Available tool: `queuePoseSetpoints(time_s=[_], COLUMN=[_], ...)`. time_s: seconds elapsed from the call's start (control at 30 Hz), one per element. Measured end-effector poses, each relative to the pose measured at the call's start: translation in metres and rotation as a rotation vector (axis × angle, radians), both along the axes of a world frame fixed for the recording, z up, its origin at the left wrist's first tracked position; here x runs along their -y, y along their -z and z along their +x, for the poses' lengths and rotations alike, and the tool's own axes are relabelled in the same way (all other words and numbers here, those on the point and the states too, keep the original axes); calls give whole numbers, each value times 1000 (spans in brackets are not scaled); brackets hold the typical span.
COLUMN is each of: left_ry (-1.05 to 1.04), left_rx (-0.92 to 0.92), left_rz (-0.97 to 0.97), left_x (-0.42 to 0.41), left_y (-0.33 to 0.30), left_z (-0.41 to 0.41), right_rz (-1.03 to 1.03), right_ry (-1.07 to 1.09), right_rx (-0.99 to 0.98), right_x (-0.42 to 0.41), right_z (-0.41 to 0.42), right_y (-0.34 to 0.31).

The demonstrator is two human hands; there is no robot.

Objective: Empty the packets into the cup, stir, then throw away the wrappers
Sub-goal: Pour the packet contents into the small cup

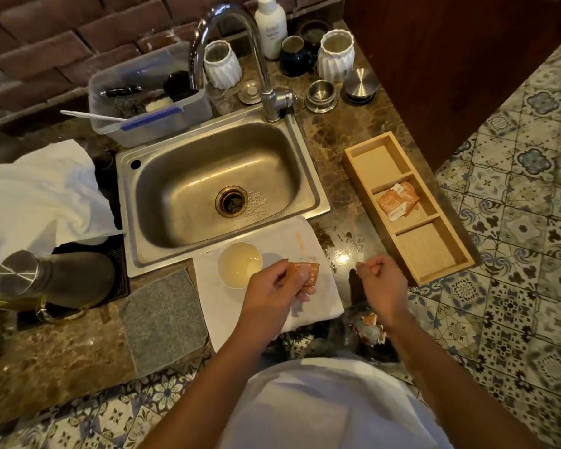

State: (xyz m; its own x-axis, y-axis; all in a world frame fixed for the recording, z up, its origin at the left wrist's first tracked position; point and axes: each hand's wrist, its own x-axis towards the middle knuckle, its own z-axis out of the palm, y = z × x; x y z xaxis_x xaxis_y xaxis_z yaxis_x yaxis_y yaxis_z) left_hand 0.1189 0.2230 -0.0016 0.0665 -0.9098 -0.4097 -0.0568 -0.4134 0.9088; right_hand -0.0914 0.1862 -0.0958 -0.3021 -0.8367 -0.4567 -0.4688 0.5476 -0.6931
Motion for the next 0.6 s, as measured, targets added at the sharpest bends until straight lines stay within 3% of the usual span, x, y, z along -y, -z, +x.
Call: queuePoseSetpoints(time_s=[0.1,0.27,0.6], left_ry=[-127,-204,-193], left_rx=[-80,-148,-116], left_rz=[-28,-106,-185], left_x=[0,2,-2], left_y=[-4,-15,-25], left_z=[6,17,45], right_rz=[-41,-83,-129], right_ry=[-142,-444,-682], right_rx=[102,434,476], right_x=[2,6,12], right_z=[16,47,85], right_y=[-35,-92,-113])
